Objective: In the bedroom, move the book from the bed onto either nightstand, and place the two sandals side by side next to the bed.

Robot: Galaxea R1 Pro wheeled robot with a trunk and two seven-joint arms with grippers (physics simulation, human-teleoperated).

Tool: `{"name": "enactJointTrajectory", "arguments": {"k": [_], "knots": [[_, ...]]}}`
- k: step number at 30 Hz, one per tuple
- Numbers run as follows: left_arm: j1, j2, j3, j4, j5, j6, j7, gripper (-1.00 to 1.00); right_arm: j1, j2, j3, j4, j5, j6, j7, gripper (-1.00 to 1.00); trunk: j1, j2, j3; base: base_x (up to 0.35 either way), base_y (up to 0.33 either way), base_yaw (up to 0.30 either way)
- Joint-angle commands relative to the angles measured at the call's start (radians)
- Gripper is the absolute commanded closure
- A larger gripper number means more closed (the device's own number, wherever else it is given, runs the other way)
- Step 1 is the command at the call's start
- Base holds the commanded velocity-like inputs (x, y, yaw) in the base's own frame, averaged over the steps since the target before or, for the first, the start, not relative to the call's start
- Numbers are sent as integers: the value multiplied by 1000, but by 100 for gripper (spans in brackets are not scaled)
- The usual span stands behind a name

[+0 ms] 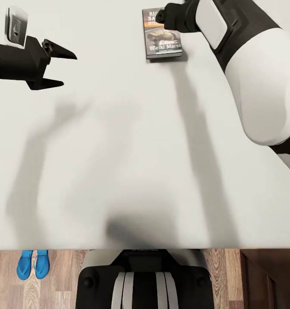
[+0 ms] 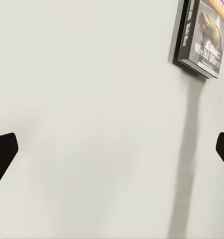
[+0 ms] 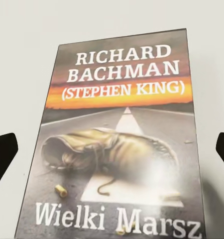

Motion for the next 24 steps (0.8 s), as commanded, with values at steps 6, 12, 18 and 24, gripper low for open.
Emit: {"name": "enactJointTrajectory", "arguments": {"k": [6, 12, 18, 24], "knots": [[-1, 0, -1, -1, 9, 3, 10, -100, 7, -4, 26, -1, -9, -16, -3, -100, 0, 0, -10, 0, 0, 0], [0, 0, -2, -1, 9, 4, 10, -100, 9, -9, 31, -2, -8, -21, -3, -100, 0, 0, -19, 0, 0, 0], [2, 1, -2, -1, 12, 5, 11, -100, 8, -19, 33, -3, -6, -28, -3, -100, 0, 0, -28, 0, 0, 0], [4, 1, -2, -1, 13, 5, 11, -100, 3, -29, 33, -2, 39, -66, -4, -100, 0, 0, -38, 0, 0, 0]]}}
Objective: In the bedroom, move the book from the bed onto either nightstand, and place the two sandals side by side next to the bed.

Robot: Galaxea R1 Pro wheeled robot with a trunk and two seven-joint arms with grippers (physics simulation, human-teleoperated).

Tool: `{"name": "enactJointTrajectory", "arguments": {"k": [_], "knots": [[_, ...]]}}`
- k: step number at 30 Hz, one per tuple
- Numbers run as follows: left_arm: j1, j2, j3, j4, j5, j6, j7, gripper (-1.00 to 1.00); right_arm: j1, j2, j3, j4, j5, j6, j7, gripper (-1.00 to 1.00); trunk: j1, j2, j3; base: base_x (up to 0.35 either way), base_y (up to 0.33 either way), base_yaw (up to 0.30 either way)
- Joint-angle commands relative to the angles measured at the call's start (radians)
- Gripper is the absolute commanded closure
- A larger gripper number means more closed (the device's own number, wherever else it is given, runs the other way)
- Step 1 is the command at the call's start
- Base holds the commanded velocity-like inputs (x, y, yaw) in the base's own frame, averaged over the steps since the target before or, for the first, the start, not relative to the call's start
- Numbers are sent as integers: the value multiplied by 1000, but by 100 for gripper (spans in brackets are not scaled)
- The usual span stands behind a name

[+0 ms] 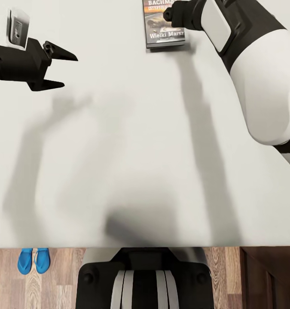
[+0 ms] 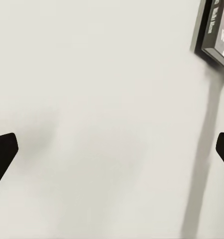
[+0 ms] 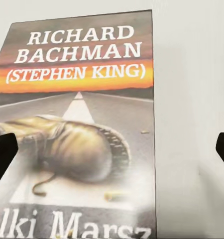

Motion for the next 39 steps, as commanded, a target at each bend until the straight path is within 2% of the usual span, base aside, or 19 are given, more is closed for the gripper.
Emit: {"name": "enactJointTrajectory", "arguments": {"k": [1, 7, 11, 15, 24, 39], "knots": [[0, 0, 0, 0, 9, 2, 10, -100, 0, -1, 7, -1, -2, -2, -2, -100, 0, 0, -2, 0, 0, 0], [1, 0, 0, 0, 9, 2, 10, -100, 4, -4, 8, -4, 36, -49, -1, -100, 0, 0, -5, 0, 0, 0], [2, 1, 1, 0, 9, 2, 10, -100, 5, -3, 21, -1, 74, -58, -1, -100, 0, 0, -5, 0, 0, 0], [3, 1, 1, 0, 9, 2, 10, -100, 5, -2, 34, 3, 92, -57, -1, -100, 0, 0, -6, 0, 0, 0], [5, 3, 0, 0, 9, 3, 10, -100, 4, -2, 48, 56, 104, -54, 9, -100, 0, 0, -6, 0, 0, 0], [8, 7, 1, 0, 9, 3, 9, -100, 3, -3, 46, 73, 105, -53, 28, -100, 0, 0, -6, 0, 0, 0]]}}
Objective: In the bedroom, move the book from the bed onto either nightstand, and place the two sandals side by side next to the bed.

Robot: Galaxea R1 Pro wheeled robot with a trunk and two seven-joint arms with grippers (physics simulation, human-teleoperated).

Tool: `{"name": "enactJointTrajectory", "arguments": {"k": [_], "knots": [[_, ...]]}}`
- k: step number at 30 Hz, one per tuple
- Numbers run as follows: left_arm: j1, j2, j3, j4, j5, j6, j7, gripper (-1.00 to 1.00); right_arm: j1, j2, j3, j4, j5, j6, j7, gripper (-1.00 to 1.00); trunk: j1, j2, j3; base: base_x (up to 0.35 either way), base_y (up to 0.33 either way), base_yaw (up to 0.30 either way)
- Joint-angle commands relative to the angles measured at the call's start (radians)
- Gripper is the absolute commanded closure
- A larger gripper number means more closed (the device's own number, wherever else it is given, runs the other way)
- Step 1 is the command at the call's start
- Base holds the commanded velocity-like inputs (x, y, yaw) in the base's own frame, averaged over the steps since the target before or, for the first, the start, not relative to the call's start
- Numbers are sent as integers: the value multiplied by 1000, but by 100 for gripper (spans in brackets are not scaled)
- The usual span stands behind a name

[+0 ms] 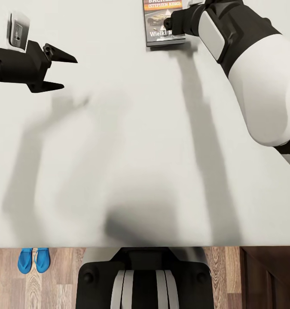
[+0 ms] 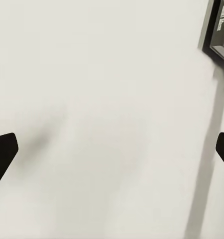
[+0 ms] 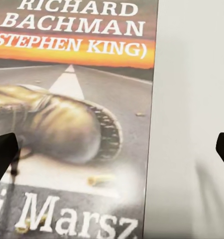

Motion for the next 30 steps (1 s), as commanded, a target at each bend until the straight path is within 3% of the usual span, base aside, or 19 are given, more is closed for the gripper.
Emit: {"name": "enactJointTrajectory", "arguments": {"k": [1, 23, 30], "knots": [[-1, 1, 0, -1, 9, 2, 10, -100, 0, -1, 9, 36, 1, 6, 2, -100, 0, 0, 0, 0, 0, 0], [-1, 1, 8, 0, 10, 0, 6, -100, -7, -1, 9, 67, 2, 6, 2, -100, 0, 0, 0, -120, 0, 0], [-1, 0, 9, 1, 10, 0, 6, -100, -64, -5, 5, 59, -1, 16, 6, -100, 0, 0, 0, -13, 0, 0]]}}
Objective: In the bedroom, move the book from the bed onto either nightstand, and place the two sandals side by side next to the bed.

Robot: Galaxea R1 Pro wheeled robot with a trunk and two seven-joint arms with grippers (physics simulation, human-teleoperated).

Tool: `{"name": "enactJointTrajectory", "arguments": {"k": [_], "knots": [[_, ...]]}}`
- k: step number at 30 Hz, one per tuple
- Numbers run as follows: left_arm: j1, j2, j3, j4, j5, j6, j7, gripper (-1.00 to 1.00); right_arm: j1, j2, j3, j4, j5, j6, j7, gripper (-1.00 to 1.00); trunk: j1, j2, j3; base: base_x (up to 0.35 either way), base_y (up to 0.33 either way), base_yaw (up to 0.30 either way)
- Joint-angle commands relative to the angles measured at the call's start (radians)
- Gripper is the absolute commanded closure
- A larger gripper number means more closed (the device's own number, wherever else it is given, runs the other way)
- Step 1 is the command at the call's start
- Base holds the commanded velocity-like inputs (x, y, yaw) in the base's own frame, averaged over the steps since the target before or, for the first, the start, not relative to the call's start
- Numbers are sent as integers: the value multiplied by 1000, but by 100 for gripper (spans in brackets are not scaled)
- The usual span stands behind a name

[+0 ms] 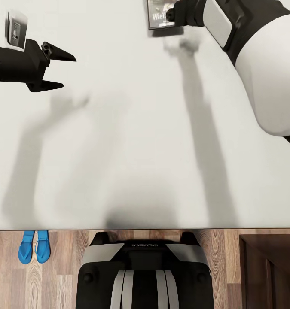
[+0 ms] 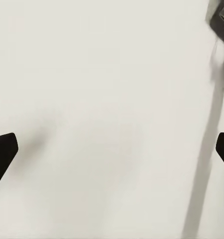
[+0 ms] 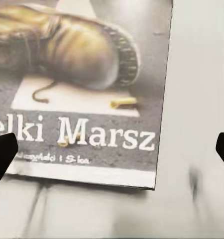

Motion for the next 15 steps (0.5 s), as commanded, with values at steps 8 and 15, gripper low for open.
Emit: {"name": "enactJointTrajectory", "arguments": {"k": [8, 15], "knots": [[-1, 0, -1, 0, 9, 2, 10, -100, -85, -2, 9, -4, -3, 40, 61, -100, 0, 0, 0, -2, 0, 0], [-2, 0, 1, 0, 9, 1, 10, -100, -96, -3, 9, -5, -2, 56, 73, -100, 0, 0, 0, 0, 0, 0]]}}
